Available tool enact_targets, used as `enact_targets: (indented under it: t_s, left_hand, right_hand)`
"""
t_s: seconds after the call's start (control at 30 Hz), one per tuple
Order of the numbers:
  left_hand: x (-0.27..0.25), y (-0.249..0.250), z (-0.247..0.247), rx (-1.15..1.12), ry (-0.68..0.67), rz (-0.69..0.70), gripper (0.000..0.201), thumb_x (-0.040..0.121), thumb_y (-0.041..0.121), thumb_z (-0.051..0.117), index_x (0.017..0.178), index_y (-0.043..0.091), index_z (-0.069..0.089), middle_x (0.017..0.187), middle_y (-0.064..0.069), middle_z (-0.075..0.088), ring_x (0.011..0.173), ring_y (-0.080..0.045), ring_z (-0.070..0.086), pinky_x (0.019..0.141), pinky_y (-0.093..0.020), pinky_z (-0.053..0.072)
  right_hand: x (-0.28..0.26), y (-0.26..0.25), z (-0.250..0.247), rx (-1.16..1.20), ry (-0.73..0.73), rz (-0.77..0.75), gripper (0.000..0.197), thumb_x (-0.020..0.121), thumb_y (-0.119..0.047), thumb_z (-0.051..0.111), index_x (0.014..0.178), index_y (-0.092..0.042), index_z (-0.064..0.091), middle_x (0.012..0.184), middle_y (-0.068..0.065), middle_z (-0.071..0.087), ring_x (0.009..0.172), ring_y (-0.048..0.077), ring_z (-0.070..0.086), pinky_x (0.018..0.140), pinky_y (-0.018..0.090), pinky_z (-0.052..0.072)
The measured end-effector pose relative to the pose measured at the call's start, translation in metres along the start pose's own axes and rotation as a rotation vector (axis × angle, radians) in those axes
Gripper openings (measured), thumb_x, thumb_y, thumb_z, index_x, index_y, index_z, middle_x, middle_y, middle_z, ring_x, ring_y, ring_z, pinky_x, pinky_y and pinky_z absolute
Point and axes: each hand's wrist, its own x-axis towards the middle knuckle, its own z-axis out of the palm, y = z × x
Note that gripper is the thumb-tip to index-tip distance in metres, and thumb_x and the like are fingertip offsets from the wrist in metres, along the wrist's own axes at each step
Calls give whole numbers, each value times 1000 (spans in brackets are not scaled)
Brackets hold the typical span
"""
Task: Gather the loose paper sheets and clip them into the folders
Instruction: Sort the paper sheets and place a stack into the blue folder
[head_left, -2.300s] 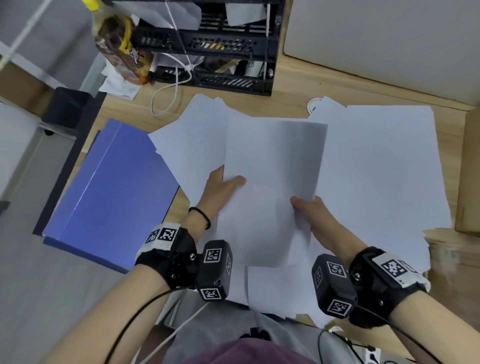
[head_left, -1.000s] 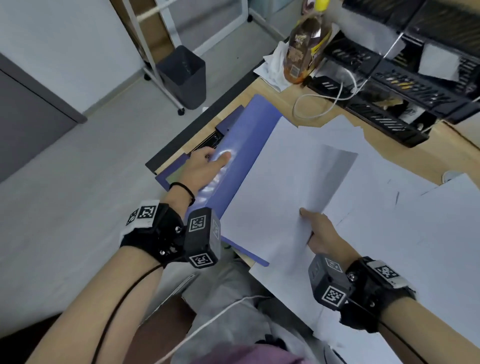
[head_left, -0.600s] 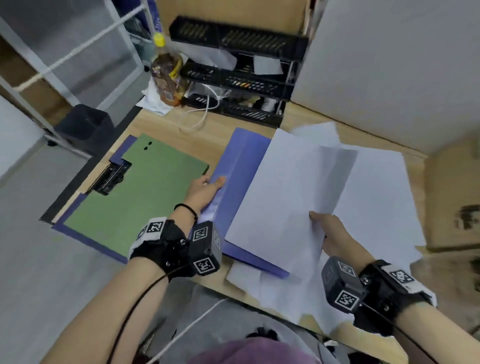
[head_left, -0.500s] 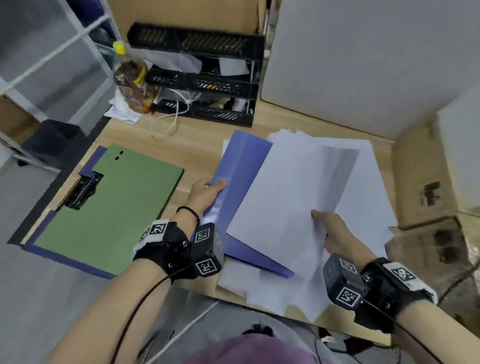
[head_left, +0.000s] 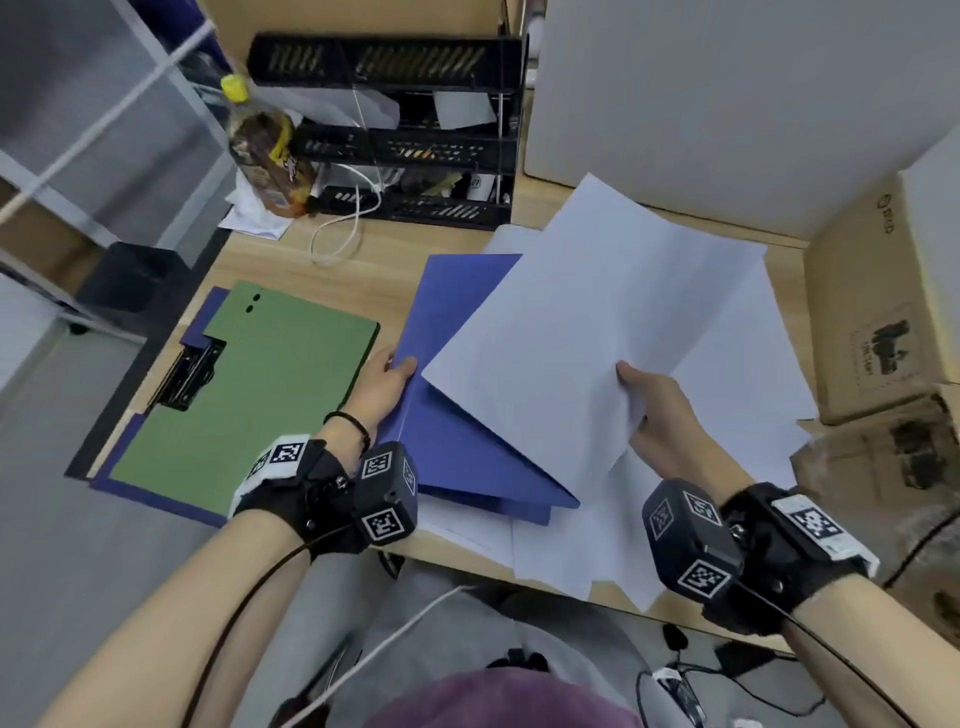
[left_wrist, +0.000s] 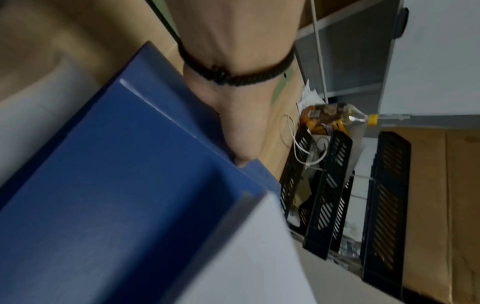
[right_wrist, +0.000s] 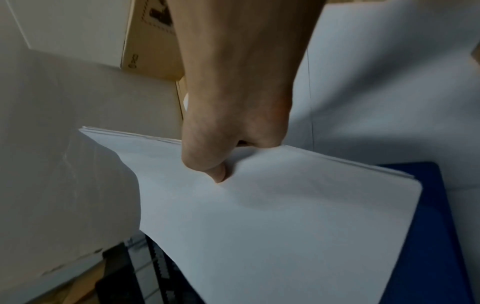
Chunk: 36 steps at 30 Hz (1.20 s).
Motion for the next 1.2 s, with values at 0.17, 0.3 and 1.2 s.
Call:
enact_targets:
  t_s: [0.17, 0.3, 1.2]
  left_hand:
    - [-4, -15, -31, 15, -154, -101, 26, 95, -4, 43, 88, 14, 60, 79, 8, 64, 74, -1, 63, 73, -14, 46]
    - [-6, -15, -64, 8, -165, -131, 37, 98, -5, 37, 66, 14, 40, 65, -2, 42, 61, -10, 37, 55, -15, 30]
    - [50, -67, -231, 177, 651, -11, 36, 78, -8, 50, 107, 9, 63, 99, -8, 56, 86, -24, 54, 71, -28, 41]
  right_hand:
    - [-10, 8, 63, 31, -140, 17, 37, 99, -10, 48, 134, -2, 53, 129, 12, 64, 118, 28, 62, 100, 39, 48]
    - [-18, 17, 131, 63, -213, 46, 29, 99, -10, 49, 125, -5, 60, 120, 8, 69, 111, 22, 67, 93, 34, 55]
    - [54, 97, 195, -536, 25, 201, 29, 99, -11, 48, 126, -6, 57, 117, 10, 68, 107, 32, 64, 97, 47, 49]
